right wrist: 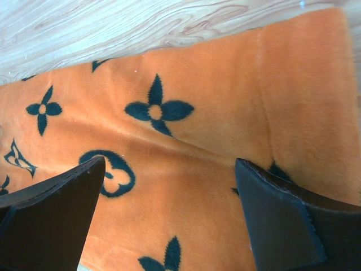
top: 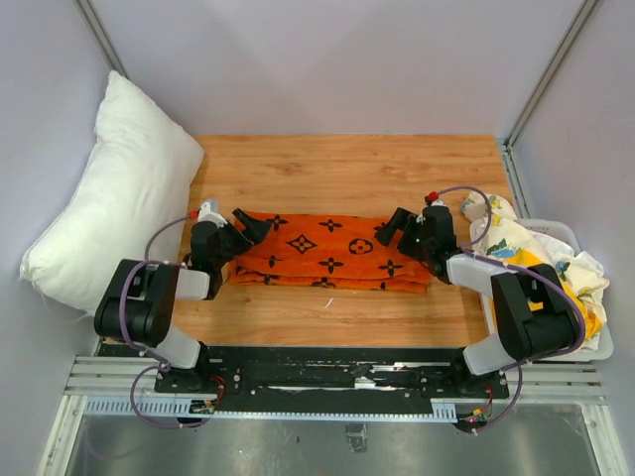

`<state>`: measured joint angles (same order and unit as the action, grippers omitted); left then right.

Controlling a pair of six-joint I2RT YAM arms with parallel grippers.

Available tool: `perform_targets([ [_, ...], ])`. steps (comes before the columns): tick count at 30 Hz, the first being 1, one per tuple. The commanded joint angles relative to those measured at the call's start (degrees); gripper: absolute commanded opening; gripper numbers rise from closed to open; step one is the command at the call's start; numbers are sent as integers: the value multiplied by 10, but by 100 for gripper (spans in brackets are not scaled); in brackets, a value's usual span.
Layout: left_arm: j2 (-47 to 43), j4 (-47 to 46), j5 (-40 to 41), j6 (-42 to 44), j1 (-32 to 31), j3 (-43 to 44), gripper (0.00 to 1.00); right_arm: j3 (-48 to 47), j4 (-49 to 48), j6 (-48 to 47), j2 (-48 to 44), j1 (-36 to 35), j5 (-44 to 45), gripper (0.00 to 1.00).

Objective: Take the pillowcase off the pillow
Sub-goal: Fold the pillowcase at the center of the board.

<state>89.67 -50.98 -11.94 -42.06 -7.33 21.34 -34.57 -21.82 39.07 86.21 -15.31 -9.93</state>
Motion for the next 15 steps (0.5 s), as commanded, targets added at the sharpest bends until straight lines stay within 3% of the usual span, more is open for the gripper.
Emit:
perform_targets([
  [1,-73,59,67,33,9,-2,98,11,47,-16,-30,17,41,99],
  [8,-183,162,98,73,2,37,98,-21,74,-28,-92,-11,60,99],
  [15,-203,216,157,141,-96,104,98,-85,80,-64,-93,-116,108,98],
])
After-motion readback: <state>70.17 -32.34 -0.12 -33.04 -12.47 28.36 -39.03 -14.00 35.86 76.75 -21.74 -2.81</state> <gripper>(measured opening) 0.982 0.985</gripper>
